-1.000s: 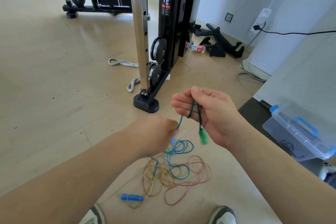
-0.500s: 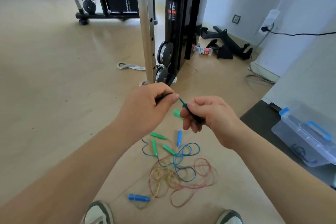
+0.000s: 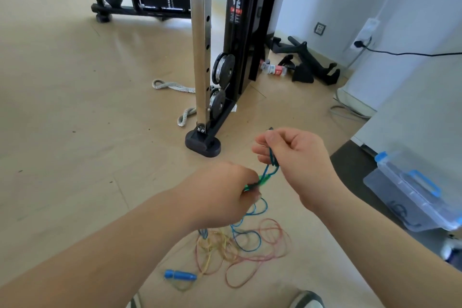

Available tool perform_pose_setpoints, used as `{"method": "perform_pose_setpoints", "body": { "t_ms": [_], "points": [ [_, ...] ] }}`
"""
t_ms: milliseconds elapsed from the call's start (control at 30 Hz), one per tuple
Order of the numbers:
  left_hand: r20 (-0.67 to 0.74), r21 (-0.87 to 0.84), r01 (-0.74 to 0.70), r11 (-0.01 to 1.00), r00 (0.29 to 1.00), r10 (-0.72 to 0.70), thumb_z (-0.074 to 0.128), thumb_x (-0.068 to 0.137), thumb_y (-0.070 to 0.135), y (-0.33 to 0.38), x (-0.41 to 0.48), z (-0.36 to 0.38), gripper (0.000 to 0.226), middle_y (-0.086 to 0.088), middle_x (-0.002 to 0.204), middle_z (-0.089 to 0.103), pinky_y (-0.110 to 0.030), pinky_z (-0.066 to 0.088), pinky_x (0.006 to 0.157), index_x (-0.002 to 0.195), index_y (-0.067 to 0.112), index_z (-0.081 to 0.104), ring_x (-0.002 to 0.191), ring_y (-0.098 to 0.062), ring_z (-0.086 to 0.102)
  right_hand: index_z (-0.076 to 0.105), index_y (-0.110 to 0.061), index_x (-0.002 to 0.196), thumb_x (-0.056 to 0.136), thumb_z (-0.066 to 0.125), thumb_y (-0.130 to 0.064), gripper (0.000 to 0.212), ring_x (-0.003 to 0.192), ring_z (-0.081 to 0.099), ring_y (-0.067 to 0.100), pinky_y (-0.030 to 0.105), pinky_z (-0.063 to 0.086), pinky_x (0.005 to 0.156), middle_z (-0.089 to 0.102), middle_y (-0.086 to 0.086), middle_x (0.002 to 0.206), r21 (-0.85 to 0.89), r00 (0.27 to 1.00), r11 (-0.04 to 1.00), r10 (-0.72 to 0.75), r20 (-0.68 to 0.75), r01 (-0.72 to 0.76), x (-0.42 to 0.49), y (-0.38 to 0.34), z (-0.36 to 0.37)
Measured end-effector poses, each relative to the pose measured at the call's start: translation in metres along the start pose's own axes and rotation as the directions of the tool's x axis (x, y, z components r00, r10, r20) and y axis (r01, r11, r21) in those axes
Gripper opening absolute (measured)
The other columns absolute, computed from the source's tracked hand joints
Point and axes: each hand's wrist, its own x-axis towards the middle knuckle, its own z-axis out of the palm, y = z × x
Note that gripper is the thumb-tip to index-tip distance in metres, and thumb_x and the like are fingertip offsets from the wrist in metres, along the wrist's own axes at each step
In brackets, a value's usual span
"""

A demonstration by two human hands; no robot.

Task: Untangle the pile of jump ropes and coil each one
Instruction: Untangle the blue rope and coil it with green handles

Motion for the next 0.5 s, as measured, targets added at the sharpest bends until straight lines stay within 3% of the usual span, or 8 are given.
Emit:
{"method": "perform_pose_setpoints", "body": {
  "t_ms": [67,133,200,267,367,500],
  "points": [
    [-0.060,-0.138,-0.046,0.989,0.997,0.039,0.056,0.100,0.037,-0.002,-0.003,-0.010,0.018,0.006,0.071,0.060,-0.030,0.044,0.061,0.093,0.024,0.065,0.065,-0.010,0.053,0.074,-0.010,0.091,0.102,0.058,-0.019,0.021,0.077,0.074,0.012,0.042,0.061,0.084,0.077,0.004,0.080,-0.219,0.993,0.968,-0.115,0.037,0.121,0.004,0.005,-0.002],
    [-0.222,-0.290,-0.123,0.949,0.973,0.058,0.064,0.097,0.030,-0.006,-0.004,-0.022,0.011,0.008,0.066,0.060,-0.020,0.040,0.056,0.087,0.024,0.066,0.060,-0.007,0.053,0.072,-0.011,0.084,0.102,0.056,-0.019,0.025,0.066,0.068,0.005,0.042,0.059,0.077,0.074,0.001,0.071,-0.312,0.980,0.932,-0.147,0.131,0.181,0.005,0.009,0.000],
    [-0.380,-0.386,-0.185,0.904,0.925,0.027,0.067,0.096,0.025,-0.015,-0.004,-0.030,0.010,0.010,0.063,0.062,-0.018,0.041,0.054,0.086,0.024,0.069,0.057,-0.005,0.054,0.072,-0.012,0.081,0.105,0.052,-0.017,0.032,0.055,0.061,0.007,0.035,0.051,0.064,0.073,0.003,0.068,-0.224,0.973,0.966,-0.084,0.214,0.133,0.003,0.006,0.003],
    [-0.448,-0.404,-0.198,0.893,0.894,-0.004,0.067,0.096,0.028,-0.027,-0.001,-0.032,0.008,0.008,0.068,0.068,-0.032,0.052,0.061,0.090,0.026,0.071,0.062,-0.010,0.062,0.072,-0.004,0.086,0.107,0.046,-0.015,0.035,0.055,0.058,0.017,0.028,0.043,0.056,0.078,0.009,0.078,-0.065,0.955,0.997,-0.011,0.296,0.031,0.000,-0.001,0.005],
    [-0.433,-0.458,-0.160,0.874,0.899,-0.062,0.060,0.095,0.043,-0.041,0.005,-0.026,0.015,-0.004,0.077,0.072,-0.048,0.057,0.071,0.094,0.030,0.069,0.076,-0.028,0.070,0.068,0.002,0.086,0.108,0.046,-0.020,0.038,0.054,0.052,0.023,0.028,0.037,0.052,0.077,0.021,0.082,0.048,0.932,0.997,0.036,0.361,-0.057,-0.001,-0.006,0.006],
    [-0.303,-0.356,-0.022,0.934,0.948,-0.094,0.052,0.102,0.038,-0.047,0.008,-0.015,0.018,0.000,0.072,0.065,-0.043,0.054,0.070,0.097,0.030,0.068,0.067,-0.017,0.060,0.065,-0.002,0.088,0.106,0.049,-0.024,0.033,0.053,0.053,0.020,0.028,0.038,0.054,0.074,0.021,0.081,0.245,0.934,0.941,0.149,0.324,-0.235,-0.003,-0.010,0.009]
  ]
}}
